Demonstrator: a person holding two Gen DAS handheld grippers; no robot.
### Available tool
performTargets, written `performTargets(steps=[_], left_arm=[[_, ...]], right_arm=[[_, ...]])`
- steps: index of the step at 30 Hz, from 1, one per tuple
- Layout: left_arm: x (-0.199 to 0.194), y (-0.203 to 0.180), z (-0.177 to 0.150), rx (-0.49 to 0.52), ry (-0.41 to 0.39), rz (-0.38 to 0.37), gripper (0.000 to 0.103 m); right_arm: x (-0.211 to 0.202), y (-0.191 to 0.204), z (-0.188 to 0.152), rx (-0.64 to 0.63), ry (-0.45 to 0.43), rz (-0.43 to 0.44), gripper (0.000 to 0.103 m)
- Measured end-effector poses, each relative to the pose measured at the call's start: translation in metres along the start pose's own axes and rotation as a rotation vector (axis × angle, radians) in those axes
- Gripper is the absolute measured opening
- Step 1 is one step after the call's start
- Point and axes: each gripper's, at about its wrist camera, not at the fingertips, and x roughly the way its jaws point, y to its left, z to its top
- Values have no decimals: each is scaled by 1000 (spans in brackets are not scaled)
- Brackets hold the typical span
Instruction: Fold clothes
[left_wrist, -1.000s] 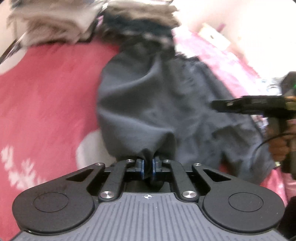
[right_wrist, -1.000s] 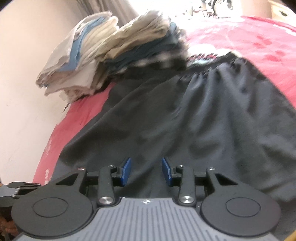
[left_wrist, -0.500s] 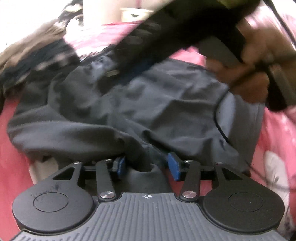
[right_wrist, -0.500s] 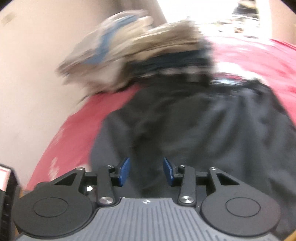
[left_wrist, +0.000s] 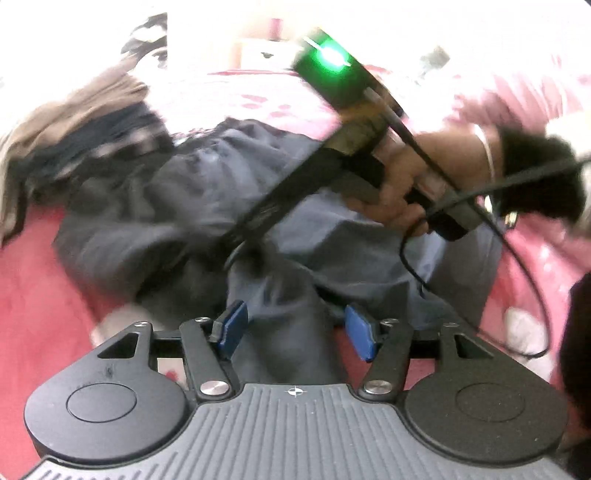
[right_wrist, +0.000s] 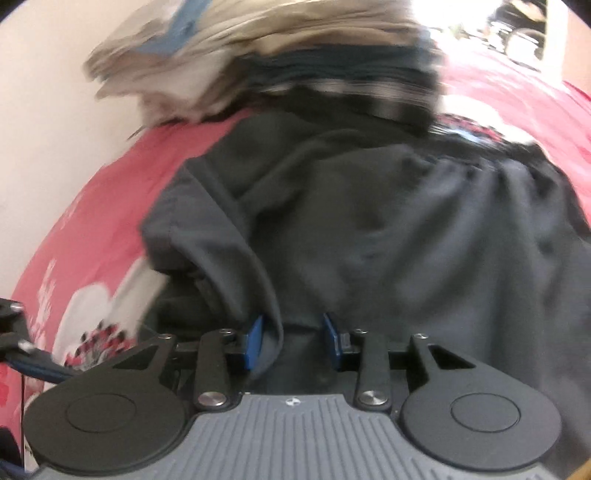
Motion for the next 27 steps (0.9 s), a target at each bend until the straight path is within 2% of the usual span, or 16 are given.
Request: performTargets(steps=[4, 9, 11, 13, 14, 15, 16, 20, 25, 26, 27], left_arm=[[-10, 38, -9, -212, 10, -17, 60], [-4, 64, -21, -423, 31, -18, 60], [-3, 59, -20, -424, 37, -59, 60], [-2, 43, -14, -370, 26, -123, 59], [-3, 35, -11, -344, 23, -142, 60], [-2, 28, -9, -324, 22, -166, 59], [-1, 21, -7, -305, 21, -190, 60], [5, -1, -3, -251, 16, -274, 60], [25, -27, -3, -199, 62, -326, 60], [27, -30, -4, -190, 71, -330, 60], [28, -33, -4, -181, 80, -333, 60]], right_arm=[[-4, -23, -6, 77, -43, -3, 38], [-14, -21, -6, 96, -80, -34, 39], [-30, -16, -3, 73, -128, -24, 39], [-49, -8, -1, 40, -166, 23, 40], [-60, -4, 0, 22, -183, 50, 44], [-67, 0, 0, 6, -186, 90, 52], [-69, 7, 0, -10, -172, 129, 55], [-68, 35, 1, -83, -86, 259, 55], [-30, 64, -5, -174, 27, 236, 54], [-24, 65, -9, -187, 55, 221, 49], [-18, 65, -14, -200, 87, 204, 38]])
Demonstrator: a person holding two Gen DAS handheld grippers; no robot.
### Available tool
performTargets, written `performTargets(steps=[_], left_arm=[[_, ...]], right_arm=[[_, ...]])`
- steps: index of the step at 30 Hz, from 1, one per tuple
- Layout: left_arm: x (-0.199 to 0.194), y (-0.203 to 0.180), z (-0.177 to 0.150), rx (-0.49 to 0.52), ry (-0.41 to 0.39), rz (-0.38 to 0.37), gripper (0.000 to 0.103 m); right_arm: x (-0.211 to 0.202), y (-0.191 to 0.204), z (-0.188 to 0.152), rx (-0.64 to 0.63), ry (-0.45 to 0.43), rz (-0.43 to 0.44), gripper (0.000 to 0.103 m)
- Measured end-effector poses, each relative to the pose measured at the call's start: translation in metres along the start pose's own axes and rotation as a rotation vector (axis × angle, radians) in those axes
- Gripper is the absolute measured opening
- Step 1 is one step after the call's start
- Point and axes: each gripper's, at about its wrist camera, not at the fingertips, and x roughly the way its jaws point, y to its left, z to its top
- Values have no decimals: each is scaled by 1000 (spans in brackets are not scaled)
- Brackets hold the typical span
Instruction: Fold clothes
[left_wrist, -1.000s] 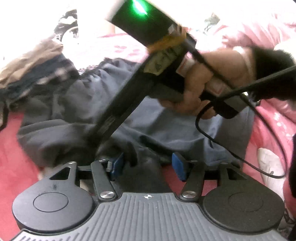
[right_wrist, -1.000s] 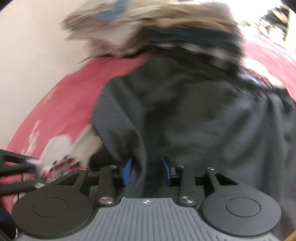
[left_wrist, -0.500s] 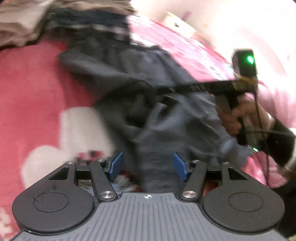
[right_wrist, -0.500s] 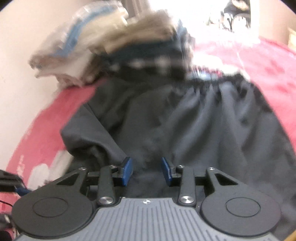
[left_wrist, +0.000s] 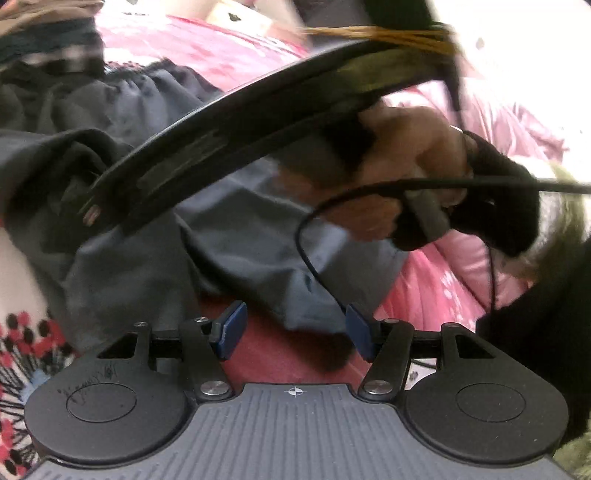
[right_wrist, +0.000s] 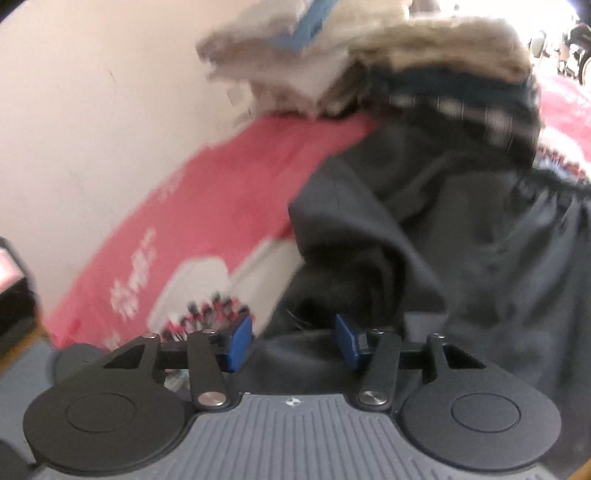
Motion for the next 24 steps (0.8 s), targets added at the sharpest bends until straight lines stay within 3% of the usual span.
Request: performTargets(steps=[4, 8, 12, 14, 17, 24], left_arm=[[-17, -2, -4, 15, -17, -4, 60], [-43, 16, -5, -60, -68, 26, 60], [-57, 45, -6, -160, -121, 111, 60], [-57, 54, -2, -161, -140, 157, 60], [-47, 62, 11, -113, -155, 249, 59], [-4, 53, 41, 150, -97, 461, 55]], right_arm=[[-1, -9, -23, -25, 89, -45, 20], [-23, -27, -45, 10, 117, -86, 19], [-38, -40, -51, 75, 116, -96, 19], [-43, -42, -51, 96, 110, -93, 19], [-44, -41, -49, 102, 105, -94, 19], [-43, -40, -47, 120, 92, -90, 20]])
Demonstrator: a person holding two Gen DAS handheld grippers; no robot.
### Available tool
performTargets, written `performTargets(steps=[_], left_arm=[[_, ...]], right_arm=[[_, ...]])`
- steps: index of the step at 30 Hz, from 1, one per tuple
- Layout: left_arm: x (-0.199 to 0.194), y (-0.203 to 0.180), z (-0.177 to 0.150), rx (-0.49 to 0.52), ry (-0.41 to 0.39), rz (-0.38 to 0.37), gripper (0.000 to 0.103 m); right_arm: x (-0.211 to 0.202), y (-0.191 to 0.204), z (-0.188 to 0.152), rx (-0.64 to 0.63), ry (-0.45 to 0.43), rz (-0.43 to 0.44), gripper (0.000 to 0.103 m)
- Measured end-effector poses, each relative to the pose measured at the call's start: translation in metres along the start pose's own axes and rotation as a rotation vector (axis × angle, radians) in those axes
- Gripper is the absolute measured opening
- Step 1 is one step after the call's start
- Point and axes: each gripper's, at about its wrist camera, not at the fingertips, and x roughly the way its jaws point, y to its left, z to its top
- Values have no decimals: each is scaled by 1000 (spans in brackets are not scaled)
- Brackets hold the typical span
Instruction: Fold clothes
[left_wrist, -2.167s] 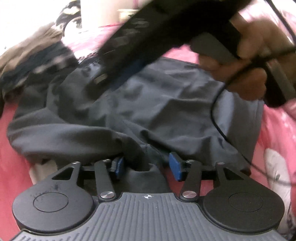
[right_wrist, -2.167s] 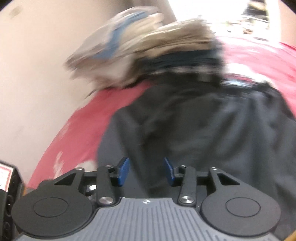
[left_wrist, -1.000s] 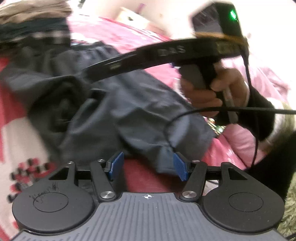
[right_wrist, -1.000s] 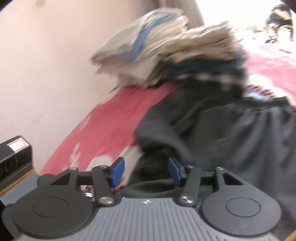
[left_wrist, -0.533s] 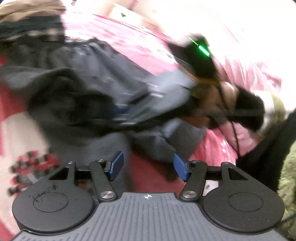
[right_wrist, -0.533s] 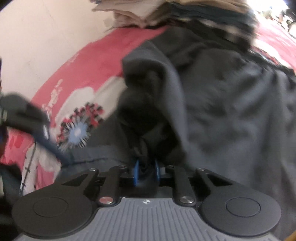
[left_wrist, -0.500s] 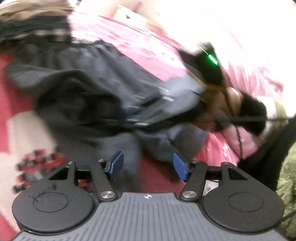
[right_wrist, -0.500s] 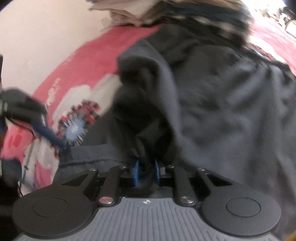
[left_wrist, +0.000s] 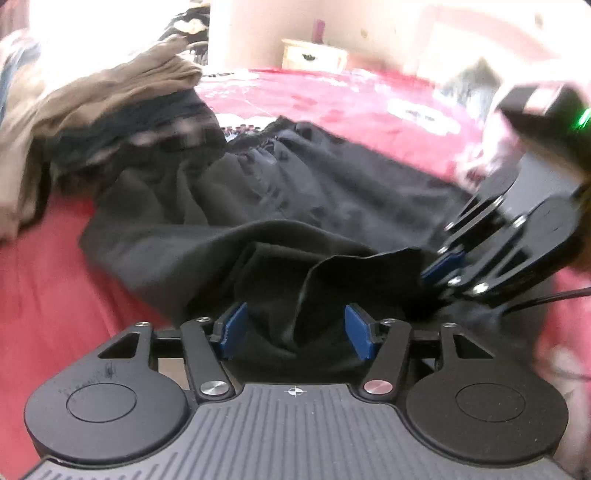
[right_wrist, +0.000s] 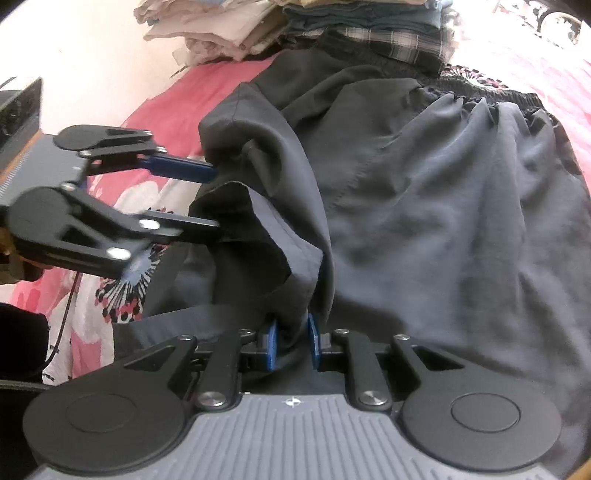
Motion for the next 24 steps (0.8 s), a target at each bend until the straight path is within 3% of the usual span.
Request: performTargets(steps=[4, 10, 17, 21, 24], left_arm=[[22, -1, 5, -2, 54, 25, 35], [19, 7, 2, -68, 67, 39, 2], [-58, 44, -1, -257, -4, 74, 0], [-109, 73, -14, -360, -33, 133, 0], [-135, 97, -25, -418, -29, 218, 0]], right_arm=[[-1, -4, -2, 24, -17, 17, 21], [-8, -5, -2, 43, -59, 67, 21], [-17, 16, 10, -1, -116, 198, 21], [-17, 35, 25, -50, -139, 242, 21], [-17, 50, 36, -85, -150, 256, 21]])
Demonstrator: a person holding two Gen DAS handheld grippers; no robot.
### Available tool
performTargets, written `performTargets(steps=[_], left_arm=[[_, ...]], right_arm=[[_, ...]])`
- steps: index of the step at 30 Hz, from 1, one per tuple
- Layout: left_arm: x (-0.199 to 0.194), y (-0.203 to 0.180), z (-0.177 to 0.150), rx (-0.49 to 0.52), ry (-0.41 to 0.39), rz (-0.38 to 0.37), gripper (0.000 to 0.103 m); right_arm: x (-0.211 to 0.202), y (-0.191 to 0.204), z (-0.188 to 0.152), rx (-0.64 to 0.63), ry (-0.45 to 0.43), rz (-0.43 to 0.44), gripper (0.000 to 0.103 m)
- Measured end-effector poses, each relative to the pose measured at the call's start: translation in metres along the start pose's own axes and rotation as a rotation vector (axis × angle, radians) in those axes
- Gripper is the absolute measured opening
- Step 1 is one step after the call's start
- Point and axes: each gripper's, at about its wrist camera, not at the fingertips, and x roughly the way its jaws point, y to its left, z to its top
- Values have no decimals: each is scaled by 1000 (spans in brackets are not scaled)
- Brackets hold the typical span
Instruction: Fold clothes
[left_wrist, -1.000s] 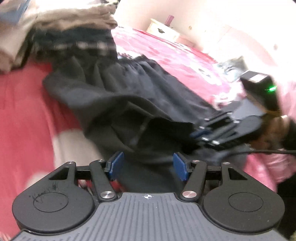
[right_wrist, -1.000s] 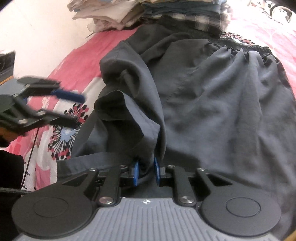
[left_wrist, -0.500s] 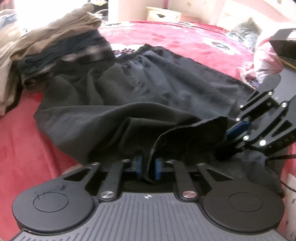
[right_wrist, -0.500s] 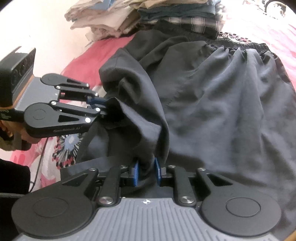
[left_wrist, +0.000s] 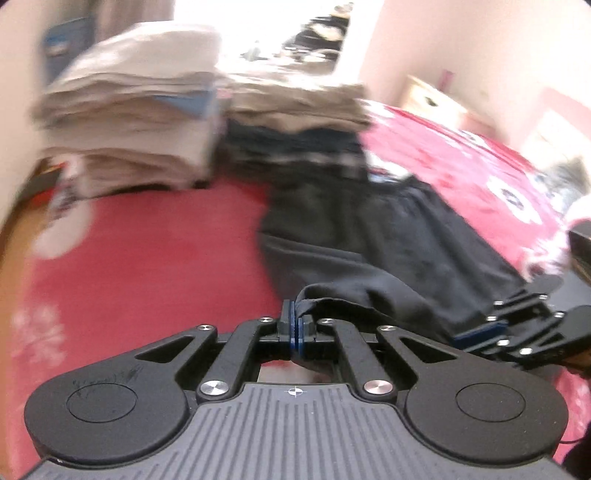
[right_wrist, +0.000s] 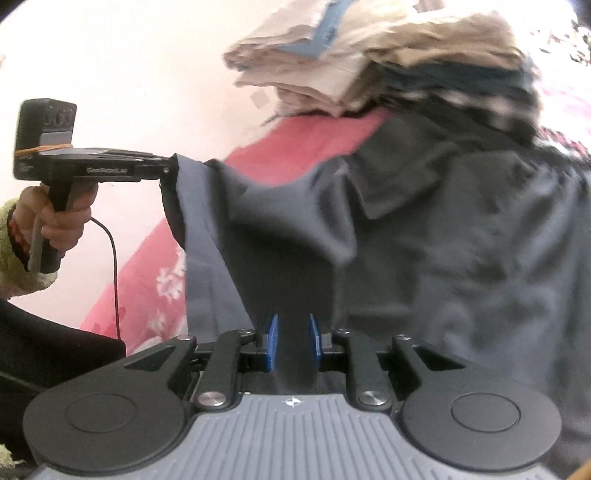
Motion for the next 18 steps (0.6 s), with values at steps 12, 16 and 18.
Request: performTargets(steps=[12, 16, 18], left_arm=[[-17, 79, -42, -122, 111, 170, 0], [-18, 93, -66, -101, 128, 213, 0], [-11, 100, -75, -94, 133, 239, 0]], right_arm=[[22, 43, 11, -88, 91, 74, 24], [38, 57, 5, -116, 124, 98, 24], [45, 68, 1, -163, 132, 100, 24]])
